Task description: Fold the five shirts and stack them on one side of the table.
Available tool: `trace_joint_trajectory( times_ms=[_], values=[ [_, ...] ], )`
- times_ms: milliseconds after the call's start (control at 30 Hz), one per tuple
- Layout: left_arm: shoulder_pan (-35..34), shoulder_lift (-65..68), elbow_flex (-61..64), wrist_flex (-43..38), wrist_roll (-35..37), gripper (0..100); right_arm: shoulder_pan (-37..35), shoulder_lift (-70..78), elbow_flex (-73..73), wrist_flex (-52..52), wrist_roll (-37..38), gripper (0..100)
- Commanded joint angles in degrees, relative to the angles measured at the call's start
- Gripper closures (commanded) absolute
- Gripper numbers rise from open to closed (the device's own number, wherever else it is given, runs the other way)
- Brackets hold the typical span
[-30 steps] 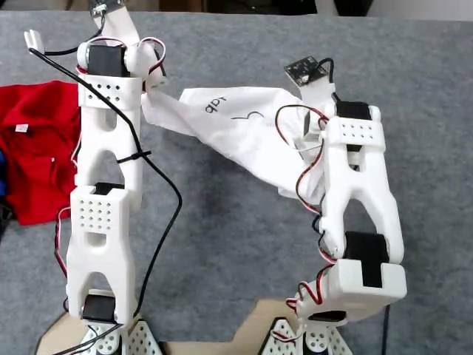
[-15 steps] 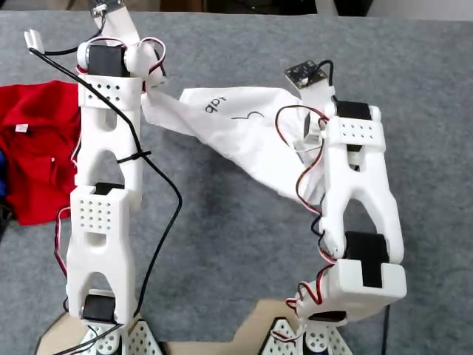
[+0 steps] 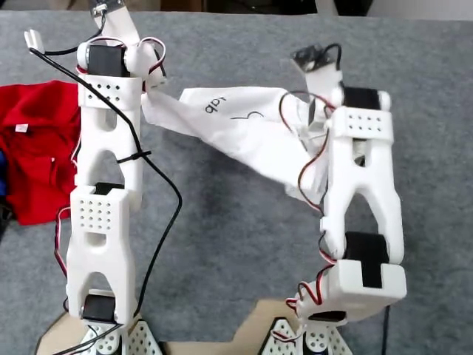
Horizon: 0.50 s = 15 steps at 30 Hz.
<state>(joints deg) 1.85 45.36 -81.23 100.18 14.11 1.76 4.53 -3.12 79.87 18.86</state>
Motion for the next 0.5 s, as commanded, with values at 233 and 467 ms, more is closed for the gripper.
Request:
trace_joint_trajectory(
  times_ms=[233, 467],
  values=[
    [-2.5, -4.5, -0.6, 0.7, -0.4, 98, -0.7, -7.2, -20.0, 10.2, 1.0, 99.5],
    [-2.5, -4.5, -0.6, 0.7, -0.4, 98, -2.6, -2.5, -10.5, 4.7, 2.5, 98.7]
  ],
)
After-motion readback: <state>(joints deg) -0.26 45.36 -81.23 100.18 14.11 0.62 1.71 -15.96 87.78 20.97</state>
